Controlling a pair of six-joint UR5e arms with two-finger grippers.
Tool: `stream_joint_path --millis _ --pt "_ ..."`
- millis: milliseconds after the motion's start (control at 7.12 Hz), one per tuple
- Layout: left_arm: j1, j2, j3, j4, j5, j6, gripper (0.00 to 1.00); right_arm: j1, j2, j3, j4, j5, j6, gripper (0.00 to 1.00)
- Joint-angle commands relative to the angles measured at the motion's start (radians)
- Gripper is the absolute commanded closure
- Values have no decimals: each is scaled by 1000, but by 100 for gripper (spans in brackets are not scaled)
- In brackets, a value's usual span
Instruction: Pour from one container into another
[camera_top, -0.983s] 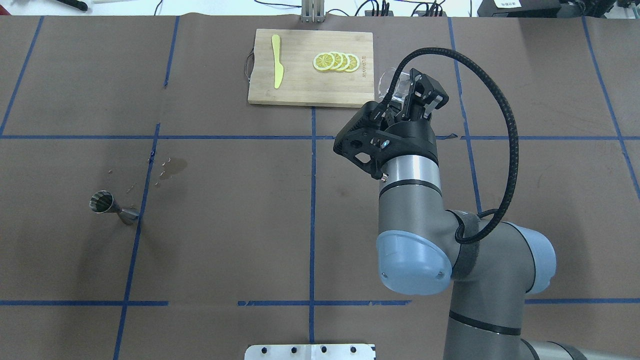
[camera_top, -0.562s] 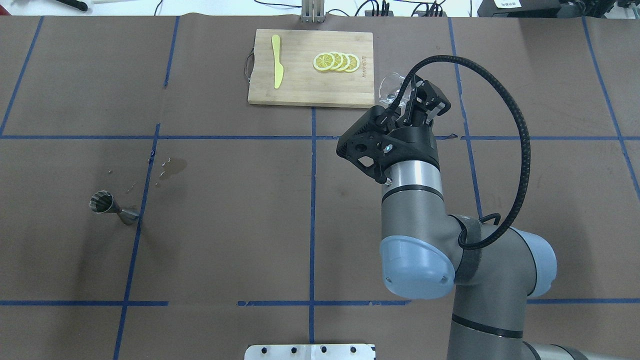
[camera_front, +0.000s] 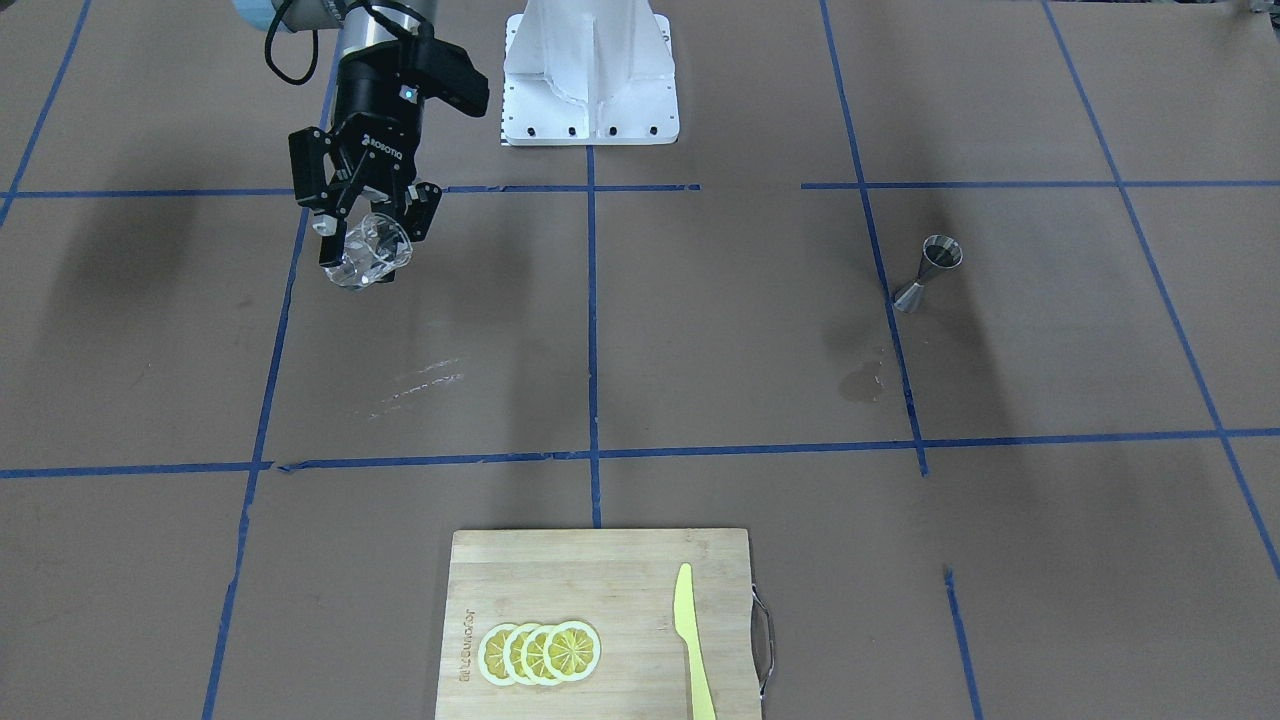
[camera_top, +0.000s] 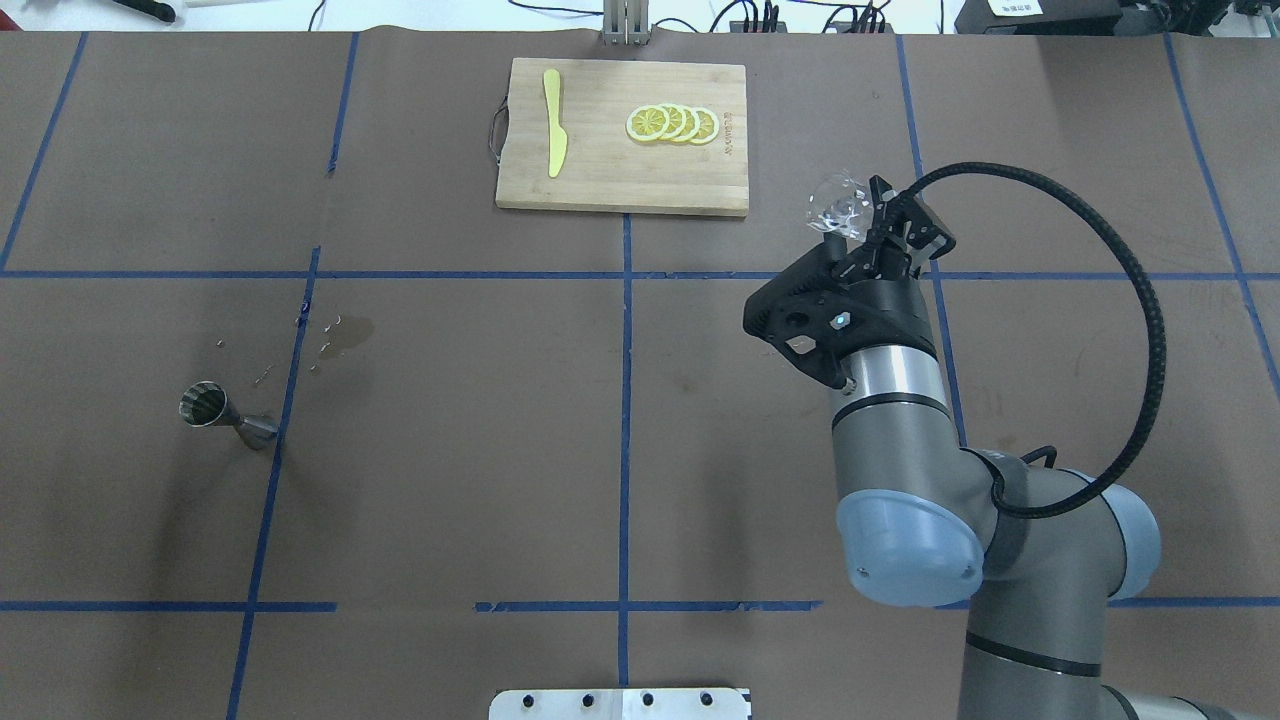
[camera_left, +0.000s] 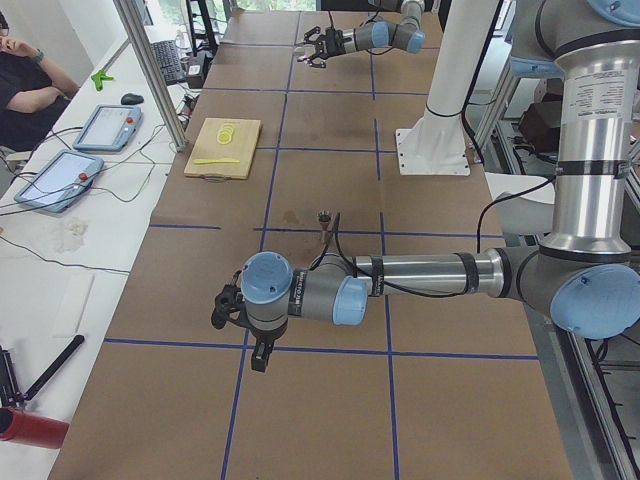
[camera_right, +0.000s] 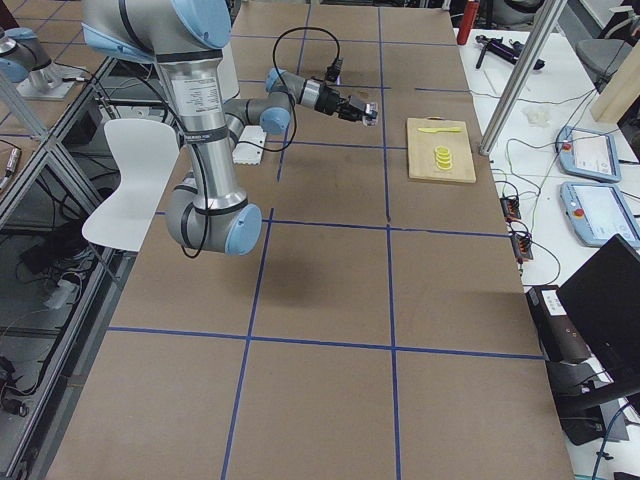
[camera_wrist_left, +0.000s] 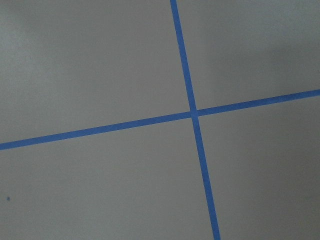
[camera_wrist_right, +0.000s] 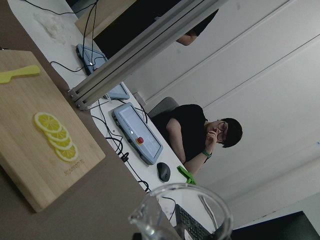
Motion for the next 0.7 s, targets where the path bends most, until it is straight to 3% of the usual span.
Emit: stream_joint_path --millis 0,562 --pt "-1 0 -1 -1 0 1 0 -1 -145 -15 202 0 100 100" --pt "1 -2 -9 -3 0 2 0 -4 -234 -46 236 45 380 100"
